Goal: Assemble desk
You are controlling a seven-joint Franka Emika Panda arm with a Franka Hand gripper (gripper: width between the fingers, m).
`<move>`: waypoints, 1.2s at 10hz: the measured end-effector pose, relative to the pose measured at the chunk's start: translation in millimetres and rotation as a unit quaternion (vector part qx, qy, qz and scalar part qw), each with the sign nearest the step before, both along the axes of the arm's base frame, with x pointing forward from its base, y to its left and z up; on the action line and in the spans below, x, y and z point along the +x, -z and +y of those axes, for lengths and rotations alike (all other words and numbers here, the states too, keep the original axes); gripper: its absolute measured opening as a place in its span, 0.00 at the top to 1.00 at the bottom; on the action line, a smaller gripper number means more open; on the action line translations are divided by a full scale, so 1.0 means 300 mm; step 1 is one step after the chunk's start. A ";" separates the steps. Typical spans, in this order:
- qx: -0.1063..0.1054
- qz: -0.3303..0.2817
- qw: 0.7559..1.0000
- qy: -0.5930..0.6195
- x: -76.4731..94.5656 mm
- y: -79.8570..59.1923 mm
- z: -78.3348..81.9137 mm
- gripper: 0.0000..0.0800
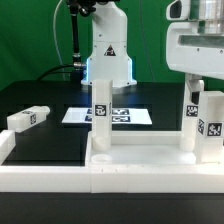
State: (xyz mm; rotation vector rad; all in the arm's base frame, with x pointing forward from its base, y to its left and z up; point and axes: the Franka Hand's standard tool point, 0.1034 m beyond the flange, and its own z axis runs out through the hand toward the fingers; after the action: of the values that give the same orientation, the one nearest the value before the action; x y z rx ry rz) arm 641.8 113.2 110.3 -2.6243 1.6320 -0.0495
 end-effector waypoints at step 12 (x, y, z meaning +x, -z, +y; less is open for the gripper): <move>-0.040 -0.015 0.856 -0.515 0.011 0.000 0.011 0.19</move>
Offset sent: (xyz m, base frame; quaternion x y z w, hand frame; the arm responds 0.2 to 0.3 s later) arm 0.0064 0.0005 0.0000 0.0095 -0.0151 -0.2586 0.9658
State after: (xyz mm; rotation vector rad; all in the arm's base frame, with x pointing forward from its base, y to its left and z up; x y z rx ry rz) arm 644.9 116.5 110.5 -3.1324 0.0439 -0.1082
